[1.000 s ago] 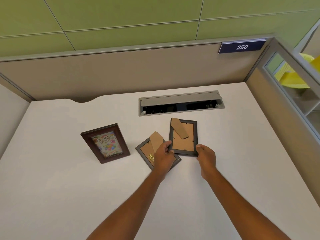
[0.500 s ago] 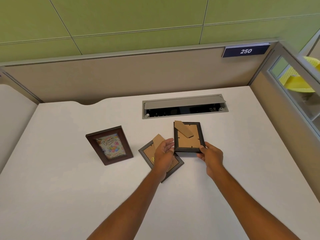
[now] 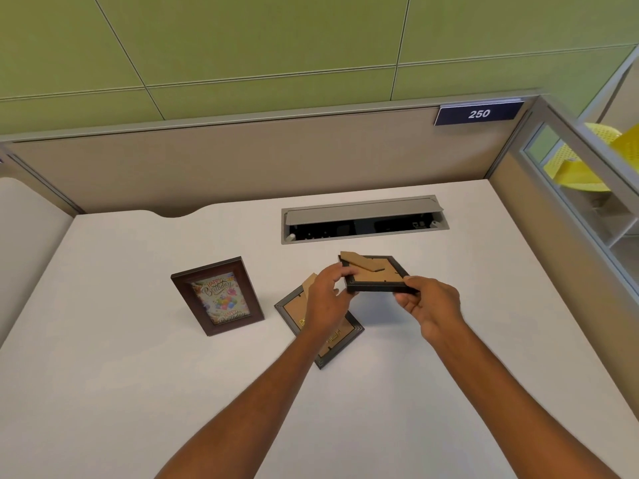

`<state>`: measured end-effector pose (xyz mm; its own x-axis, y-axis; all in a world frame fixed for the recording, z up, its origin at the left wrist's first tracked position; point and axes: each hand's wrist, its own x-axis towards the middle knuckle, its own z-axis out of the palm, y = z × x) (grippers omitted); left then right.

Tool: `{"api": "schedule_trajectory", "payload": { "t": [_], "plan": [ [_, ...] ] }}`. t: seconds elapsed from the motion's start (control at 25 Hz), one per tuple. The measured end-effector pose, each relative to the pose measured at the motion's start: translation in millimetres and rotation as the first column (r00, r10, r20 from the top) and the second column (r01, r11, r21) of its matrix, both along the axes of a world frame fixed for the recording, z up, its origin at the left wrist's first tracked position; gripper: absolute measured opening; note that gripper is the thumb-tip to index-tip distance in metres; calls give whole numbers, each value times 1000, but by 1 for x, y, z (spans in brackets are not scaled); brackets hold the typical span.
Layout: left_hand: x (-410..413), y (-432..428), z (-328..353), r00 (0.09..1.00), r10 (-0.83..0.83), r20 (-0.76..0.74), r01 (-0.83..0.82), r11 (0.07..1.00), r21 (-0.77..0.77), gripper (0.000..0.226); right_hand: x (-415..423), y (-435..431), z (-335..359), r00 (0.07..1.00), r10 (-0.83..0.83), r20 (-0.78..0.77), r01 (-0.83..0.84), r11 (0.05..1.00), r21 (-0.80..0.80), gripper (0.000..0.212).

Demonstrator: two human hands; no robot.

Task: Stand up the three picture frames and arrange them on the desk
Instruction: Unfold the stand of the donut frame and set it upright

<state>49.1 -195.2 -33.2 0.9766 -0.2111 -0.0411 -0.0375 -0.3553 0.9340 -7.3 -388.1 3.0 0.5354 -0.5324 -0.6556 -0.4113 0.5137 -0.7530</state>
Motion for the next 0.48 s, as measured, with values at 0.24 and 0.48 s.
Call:
{"api": "schedule_trajectory", "payload": {
  "t": [0.24,0.48],
  "plan": [
    [-4,1,17,987,-60,147,64,998,-22,32,-10,4,32,996,-23,88,29,997,-67,18],
    [4,2,30,995,-74,65,76,997,-27,16,-3,3,46,995,49,85,-22,954,-300,36]
  ]
}}
